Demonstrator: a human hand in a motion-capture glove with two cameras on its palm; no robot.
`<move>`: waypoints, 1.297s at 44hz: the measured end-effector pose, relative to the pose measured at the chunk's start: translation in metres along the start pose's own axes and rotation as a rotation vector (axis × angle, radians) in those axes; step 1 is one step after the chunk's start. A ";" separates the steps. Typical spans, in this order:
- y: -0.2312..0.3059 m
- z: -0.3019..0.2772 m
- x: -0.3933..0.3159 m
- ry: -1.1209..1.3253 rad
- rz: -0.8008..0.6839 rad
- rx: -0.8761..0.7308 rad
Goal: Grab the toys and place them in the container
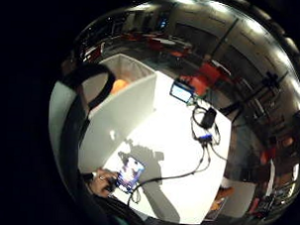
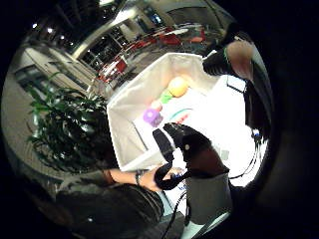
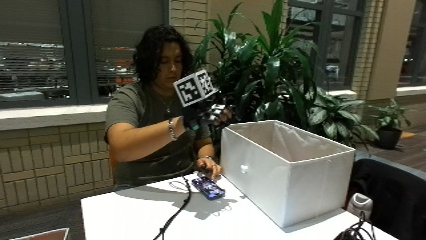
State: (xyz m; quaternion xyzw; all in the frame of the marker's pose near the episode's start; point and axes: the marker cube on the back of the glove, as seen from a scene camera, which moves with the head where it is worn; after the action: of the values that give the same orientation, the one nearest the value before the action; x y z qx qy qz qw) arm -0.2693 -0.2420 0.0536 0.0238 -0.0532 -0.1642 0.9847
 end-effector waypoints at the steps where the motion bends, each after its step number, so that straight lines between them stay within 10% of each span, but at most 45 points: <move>1: 0.009 0.002 0.009 0.002 0.019 -0.015; 19: 0.127 0.049 0.109 -0.011 0.248 -0.107; 57: 0.151 0.078 0.134 -0.018 0.310 -0.134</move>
State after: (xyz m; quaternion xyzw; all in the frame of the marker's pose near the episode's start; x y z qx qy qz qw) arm -0.1032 -0.1454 0.1535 -0.0518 -0.0538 -0.0140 0.9971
